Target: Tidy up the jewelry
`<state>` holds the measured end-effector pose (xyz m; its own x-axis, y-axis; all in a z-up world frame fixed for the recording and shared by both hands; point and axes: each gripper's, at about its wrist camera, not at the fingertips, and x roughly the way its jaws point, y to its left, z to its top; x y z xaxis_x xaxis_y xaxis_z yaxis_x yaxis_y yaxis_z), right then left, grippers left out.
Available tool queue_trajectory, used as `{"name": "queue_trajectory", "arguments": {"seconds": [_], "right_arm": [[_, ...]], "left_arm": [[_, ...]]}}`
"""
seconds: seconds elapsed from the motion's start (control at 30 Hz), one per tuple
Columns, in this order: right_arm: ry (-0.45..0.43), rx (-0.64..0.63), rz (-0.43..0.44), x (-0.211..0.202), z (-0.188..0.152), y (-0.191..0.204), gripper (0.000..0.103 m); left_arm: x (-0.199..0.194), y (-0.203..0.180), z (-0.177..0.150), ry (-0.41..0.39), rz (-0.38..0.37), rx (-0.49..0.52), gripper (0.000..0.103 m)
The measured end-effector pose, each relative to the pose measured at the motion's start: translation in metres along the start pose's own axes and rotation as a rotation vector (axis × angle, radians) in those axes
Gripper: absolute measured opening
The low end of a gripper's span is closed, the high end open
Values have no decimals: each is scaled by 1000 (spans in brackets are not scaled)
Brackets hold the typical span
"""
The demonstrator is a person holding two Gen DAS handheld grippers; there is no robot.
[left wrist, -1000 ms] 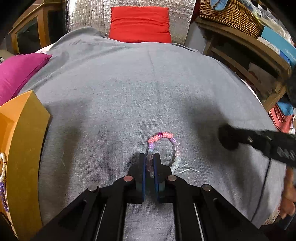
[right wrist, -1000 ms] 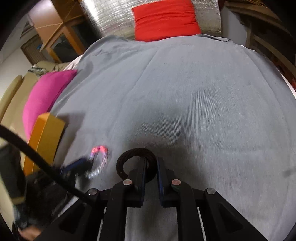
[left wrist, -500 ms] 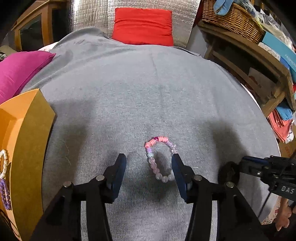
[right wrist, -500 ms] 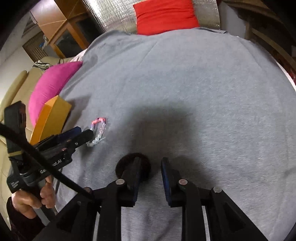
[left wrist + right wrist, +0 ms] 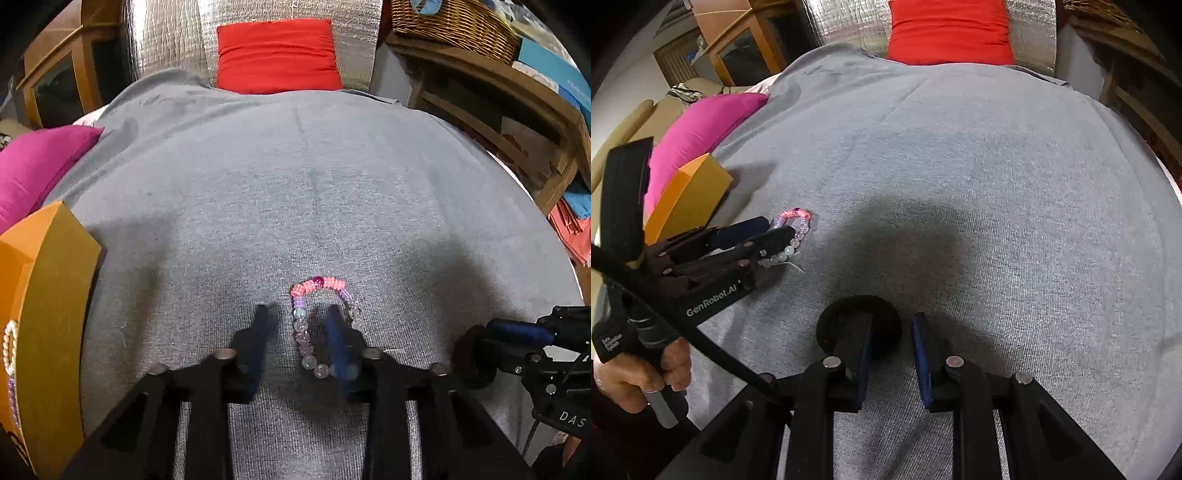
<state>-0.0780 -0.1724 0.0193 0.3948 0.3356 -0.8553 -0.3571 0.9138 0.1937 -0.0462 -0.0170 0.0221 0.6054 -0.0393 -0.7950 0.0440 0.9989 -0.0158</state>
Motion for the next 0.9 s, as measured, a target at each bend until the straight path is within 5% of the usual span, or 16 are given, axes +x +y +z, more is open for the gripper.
{"name": "queue_trajectory", "arguments": {"seconds": [0.17, 0.9], "right_arm": [[-15, -15, -14, -1, -4, 2, 20], [-76, 98, -50, -7, 4, -12, 14]], "left_arm": [[-5, -3, -2, -10, 28, 22, 10], [-36, -10, -9, -112, 123, 114, 8]]}}
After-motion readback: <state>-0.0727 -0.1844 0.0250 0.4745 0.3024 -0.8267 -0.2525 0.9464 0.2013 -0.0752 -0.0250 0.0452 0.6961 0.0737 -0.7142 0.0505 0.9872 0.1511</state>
